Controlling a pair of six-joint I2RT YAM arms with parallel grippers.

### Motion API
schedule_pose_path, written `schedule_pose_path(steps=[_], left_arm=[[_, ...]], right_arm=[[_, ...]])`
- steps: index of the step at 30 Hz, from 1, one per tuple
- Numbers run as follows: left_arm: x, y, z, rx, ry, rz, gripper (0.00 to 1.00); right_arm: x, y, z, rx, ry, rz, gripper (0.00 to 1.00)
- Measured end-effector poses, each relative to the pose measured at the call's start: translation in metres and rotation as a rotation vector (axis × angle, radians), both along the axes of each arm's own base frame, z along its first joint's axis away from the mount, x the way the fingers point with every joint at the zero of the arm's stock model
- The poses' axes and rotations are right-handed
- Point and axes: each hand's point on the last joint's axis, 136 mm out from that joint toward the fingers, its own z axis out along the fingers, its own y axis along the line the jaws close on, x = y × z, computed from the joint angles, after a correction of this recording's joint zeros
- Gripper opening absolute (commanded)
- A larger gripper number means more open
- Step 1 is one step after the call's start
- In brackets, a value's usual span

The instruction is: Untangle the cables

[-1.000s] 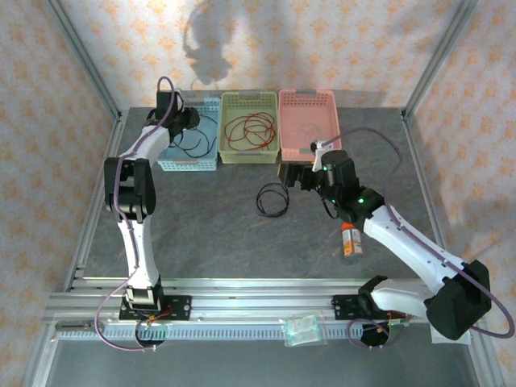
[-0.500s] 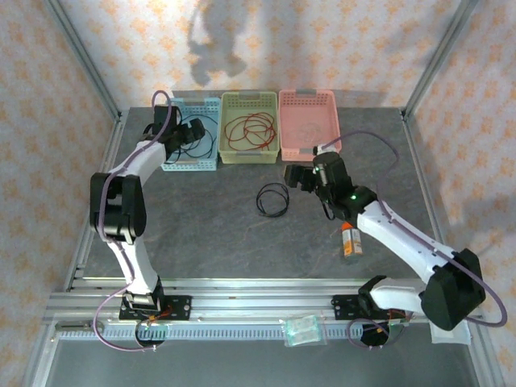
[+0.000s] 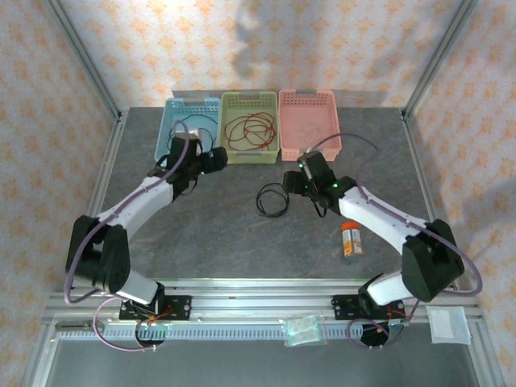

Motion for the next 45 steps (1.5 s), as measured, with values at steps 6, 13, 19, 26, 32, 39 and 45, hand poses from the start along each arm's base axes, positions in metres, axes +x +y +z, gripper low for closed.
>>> schedule_pose_path(steps=[6, 13, 19, 26, 32, 39, 45], left_arm=[[-0.048, -0.040, -0.024, -0.010, 0.003, -0.097, 0.99], [-0.091, -0.075, -0.068, -0.071, 0.043, -0.161, 0.99], [-0.108, -0.108, -0.075, -0.157, 0.014, -0.197, 0.99], [-0.104, -0.123, -0.073, -0.200, -0.021, -0.193, 0.99], [-0.101, -0.125, -0.073, -0.205, -0.033, -0.188, 0.99], [-0.097, -0.128, -0.072, -0.223, -0.047, -0.187, 0.99], [-0.097, -0.129, -0.077, -0.229, -0.034, -0.185, 0.99]], right_arm=[[0.003, 0.005, -0.034, -0.049, 0.109, 0.003, 0.62], [0.014, 0.019, -0.061, -0.078, 0.185, 0.045, 0.50], [0.026, 0.027, -0.077, -0.099, 0.212, 0.057, 0.43], [0.033, 0.026, -0.099, -0.133, 0.251, 0.045, 0.36], [0.033, 0.027, -0.109, -0.145, 0.269, 0.045, 0.30], [0.036, 0.028, -0.111, -0.145, 0.271, 0.045, 0.25], [0.036, 0.027, -0.114, -0.151, 0.279, 0.042, 0.18]])
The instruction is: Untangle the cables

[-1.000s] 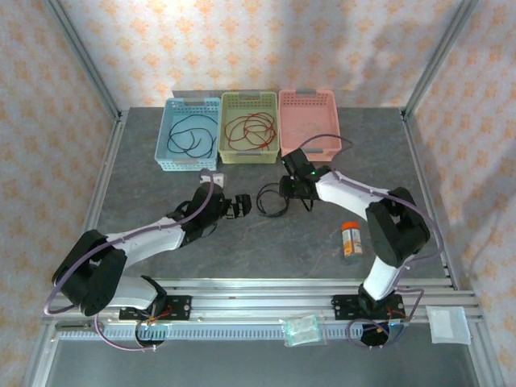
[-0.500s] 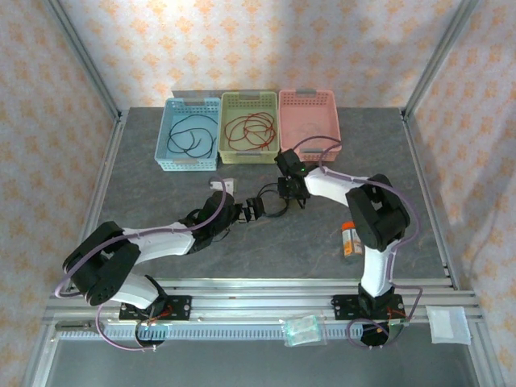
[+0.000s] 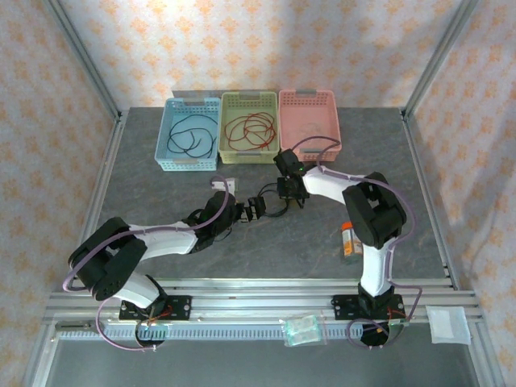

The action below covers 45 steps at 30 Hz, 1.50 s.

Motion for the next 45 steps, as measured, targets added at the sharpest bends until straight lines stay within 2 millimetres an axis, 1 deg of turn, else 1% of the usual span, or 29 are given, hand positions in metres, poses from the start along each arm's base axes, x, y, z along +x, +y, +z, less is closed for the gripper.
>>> schedule_pose_path(steps=[9, 10, 13, 16, 18, 23, 29, 32, 34, 39, 42, 45], left_arm=[[0.000, 0.000, 0.000, 0.003, -0.001, 0.002, 0.99], [0.001, 0.001, 0.000, 0.006, -0.004, 0.005, 0.99], [0.002, 0.004, 0.001, 0.019, -0.016, 0.015, 0.99], [0.006, 0.007, 0.008, 0.041, -0.041, 0.027, 0.99], [0.009, 0.007, 0.016, 0.055, -0.063, 0.027, 0.99], [0.022, 0.008, 0.042, 0.069, -0.133, 0.019, 0.99], [0.031, 0.013, 0.051, 0.105, -0.155, -0.007, 0.99], [0.029, 0.013, 0.056, 0.105, -0.164, -0.037, 0.99], [0.028, 0.010, 0.060, 0.099, -0.176, -0.065, 0.96], [0.022, -0.003, 0.071, 0.074, -0.197, -0.152, 0.89], [0.017, -0.011, 0.072, 0.058, -0.197, -0.205, 0.86], [0.011, -0.018, 0.073, 0.045, -0.196, -0.262, 0.83]], right_arm=[[0.002, -0.001, 0.002, 0.000, -0.008, 0.001, 0.04], [0.003, 0.000, 0.003, 0.002, -0.013, 0.004, 0.01], [0.003, -0.001, 0.009, 0.005, -0.036, 0.012, 0.00], [0.000, -0.005, 0.023, 0.005, -0.077, 0.029, 0.00], [-0.002, -0.007, 0.037, 0.013, -0.119, 0.046, 0.00], [-0.008, -0.012, 0.074, 0.035, -0.234, 0.105, 0.00], [-0.015, -0.014, 0.103, 0.051, -0.331, 0.179, 0.00], [-0.017, -0.014, 0.117, 0.060, -0.370, 0.195, 0.00], [-0.017, -0.013, 0.126, 0.073, -0.393, 0.199, 0.00], [-0.020, -0.009, 0.140, 0.112, -0.416, 0.214, 0.00], [-0.020, -0.005, 0.147, 0.133, -0.422, 0.221, 0.00], [-0.018, -0.001, 0.159, 0.152, -0.431, 0.229, 0.00]])
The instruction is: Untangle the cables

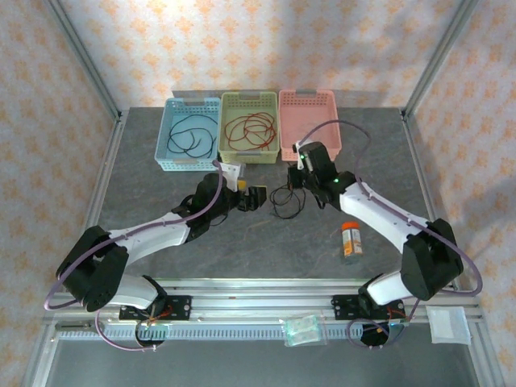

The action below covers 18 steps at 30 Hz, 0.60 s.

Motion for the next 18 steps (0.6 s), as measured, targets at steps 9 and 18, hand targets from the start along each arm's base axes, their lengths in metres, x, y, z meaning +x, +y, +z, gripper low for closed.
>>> schedule_pose_path(steps=[9, 18], left_arm=[[-0.019, -0.041, -0.001, 0.008, -0.006, -0.196, 0.79], [-0.028, -0.069, -0.013, 0.020, 0.014, -0.316, 0.63]], right_arm=[[0.003, 0.011, 0.032, 0.050, -0.010, 0.033, 0.00], [-0.004, 0.014, 0.020, 0.050, 0.056, 0.066, 0.00]])
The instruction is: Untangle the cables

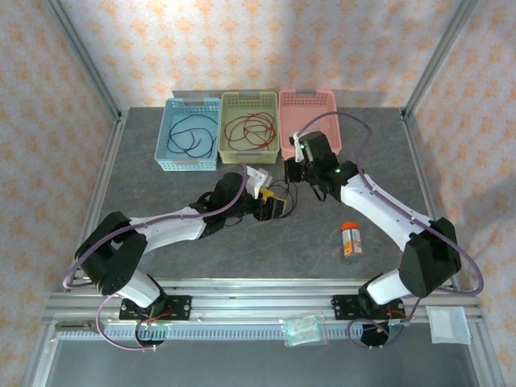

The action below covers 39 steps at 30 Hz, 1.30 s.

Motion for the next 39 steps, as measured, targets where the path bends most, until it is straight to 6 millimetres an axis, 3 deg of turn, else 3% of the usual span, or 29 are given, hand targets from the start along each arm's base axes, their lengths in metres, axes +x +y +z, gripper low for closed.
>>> schedule_pose_path(steps=[7, 11, 29, 36, 37, 39], left_arm=[[0.001, -0.004, -0.012, 0.013, 0.026, -0.015, 0.60], [0.003, -0.009, -0.013, 0.010, 0.027, -0.029, 0.45], [0.002, -0.016, -0.008, -0.016, 0.022, -0.064, 0.02], [0.002, -0.016, -0.007, -0.019, 0.023, -0.062, 0.00], [0.002, -0.016, -0.007, -0.019, 0.023, -0.062, 0.00], [0.003, -0.016, -0.007, -0.021, 0.024, -0.060, 0.00]], right_arm=[[-0.006, 0.003, -0.004, 0.007, 0.030, 0.025, 0.00], [-0.009, 0.005, -0.004, 0.014, 0.040, 0.037, 0.00], [-0.011, 0.006, -0.005, 0.021, 0.050, 0.049, 0.00], [-0.010, 0.004, -0.005, 0.018, 0.048, 0.042, 0.00], [-0.009, 0.004, -0.005, 0.015, 0.046, 0.037, 0.01], [-0.007, 0.000, -0.005, 0.003, 0.039, 0.019, 0.19]])
